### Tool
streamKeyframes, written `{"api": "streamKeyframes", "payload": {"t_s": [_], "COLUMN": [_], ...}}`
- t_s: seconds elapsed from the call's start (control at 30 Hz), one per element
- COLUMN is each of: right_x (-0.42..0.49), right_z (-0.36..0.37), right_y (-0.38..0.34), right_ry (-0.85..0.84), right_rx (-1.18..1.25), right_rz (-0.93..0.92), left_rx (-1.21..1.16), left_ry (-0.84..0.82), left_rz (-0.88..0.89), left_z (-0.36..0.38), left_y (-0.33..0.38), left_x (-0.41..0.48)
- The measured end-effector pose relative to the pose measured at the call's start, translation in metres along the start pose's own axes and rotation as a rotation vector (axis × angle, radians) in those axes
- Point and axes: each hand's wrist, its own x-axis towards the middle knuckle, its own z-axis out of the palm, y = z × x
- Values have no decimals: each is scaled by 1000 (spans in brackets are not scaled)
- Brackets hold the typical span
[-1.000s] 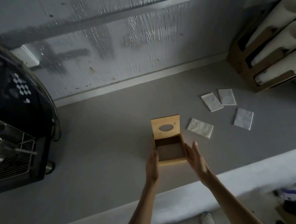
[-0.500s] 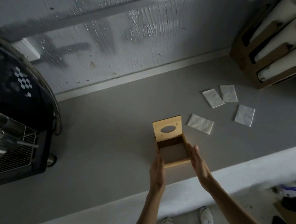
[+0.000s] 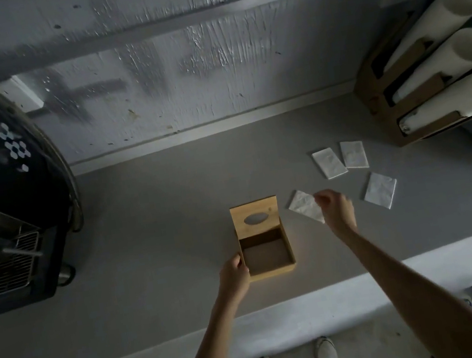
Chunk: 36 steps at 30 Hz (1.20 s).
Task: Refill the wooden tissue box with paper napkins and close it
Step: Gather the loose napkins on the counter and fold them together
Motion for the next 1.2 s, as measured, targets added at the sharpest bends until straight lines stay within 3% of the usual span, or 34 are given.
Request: {"api": "streamKeyframes", "payload": {"t_s": [0.27,0.5,0.67,0.83,1.03,1.2], "right_x": [70,65,55,45,69,107], "right_z": [25,37,29,4,-62,-99], "right_y": [15,27,29,48,90,128], "right_ry": [-208,-234,-311,-311,-28,181], "right_rx": [-451,-490,-361,-51,444,492], "right_rz": [0,49,129,191,487,660], "left_rx": [83,43,-5,-45,-68,-72], "left_ry": [-20,32,60,43,31,39], "left_rz": [-150,-231,-275,-307,-319,-329], "left_z": [-4,-2,-2,-4,-2,-1], "left_y": [10,18,27,26,23,25], "left_x": [9,7,2,3,6,6]}}
